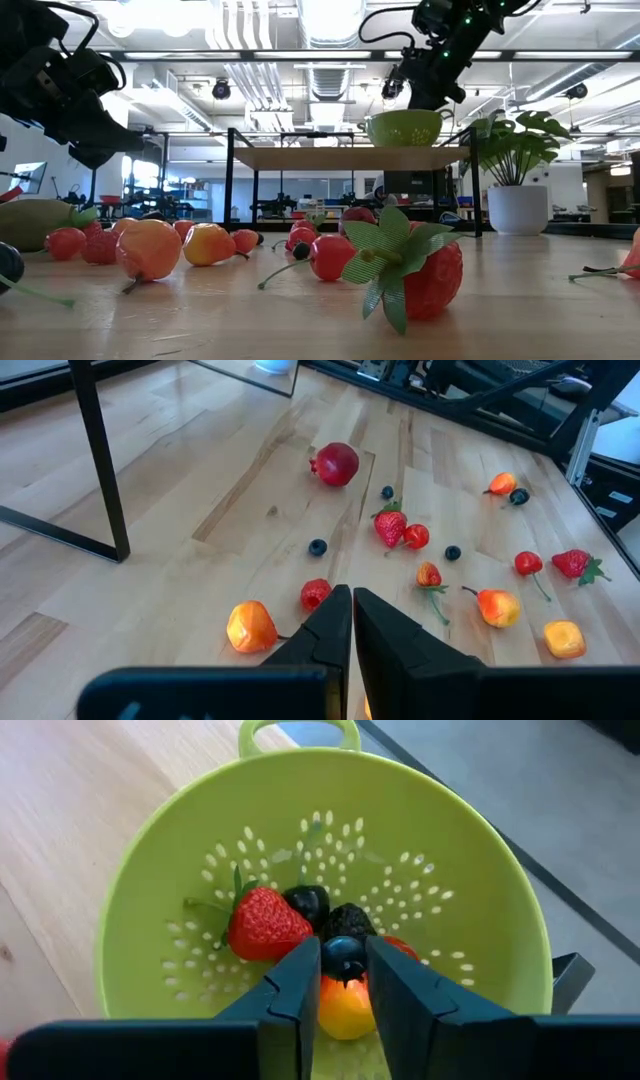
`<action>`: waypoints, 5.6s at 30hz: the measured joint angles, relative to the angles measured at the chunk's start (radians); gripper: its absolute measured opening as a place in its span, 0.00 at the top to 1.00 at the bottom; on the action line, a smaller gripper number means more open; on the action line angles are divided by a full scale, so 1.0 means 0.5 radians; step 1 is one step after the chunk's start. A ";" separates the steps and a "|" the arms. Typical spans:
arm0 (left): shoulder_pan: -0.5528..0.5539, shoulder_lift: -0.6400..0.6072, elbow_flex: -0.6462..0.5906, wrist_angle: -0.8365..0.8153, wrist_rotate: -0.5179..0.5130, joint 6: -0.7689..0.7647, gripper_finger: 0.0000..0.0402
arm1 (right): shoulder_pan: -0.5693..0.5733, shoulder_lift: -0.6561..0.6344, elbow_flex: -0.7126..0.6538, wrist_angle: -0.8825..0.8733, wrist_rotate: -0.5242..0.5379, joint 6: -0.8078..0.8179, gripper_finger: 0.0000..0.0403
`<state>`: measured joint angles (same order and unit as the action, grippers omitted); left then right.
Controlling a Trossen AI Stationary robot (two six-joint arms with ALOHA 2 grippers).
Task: Build produce basket
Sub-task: Put the blueberry into green basket, then put the black cherry into the green basket
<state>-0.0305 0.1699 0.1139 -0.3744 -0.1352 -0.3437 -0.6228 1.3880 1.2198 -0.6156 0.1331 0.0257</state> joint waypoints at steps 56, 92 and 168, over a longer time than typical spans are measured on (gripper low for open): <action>0.000 0.000 0.000 -0.001 0.000 0.000 0.95 | 0.147 -0.040 0.475 -0.287 -0.784 0.134 0.68; 0.000 0.000 0.000 -0.001 0.000 0.000 0.95 | 1.077 -0.035 0.557 0.377 -1.785 0.011 0.69; 0.000 0.001 0.000 0.000 0.000 0.000 0.95 | 2.512 1.003 0.232 -0.332 -0.235 1.060 0.65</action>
<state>-0.0305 0.1703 0.1139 -0.3746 -0.1351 -0.3437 0.6331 1.8894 1.3356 -0.7818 0.0159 0.5560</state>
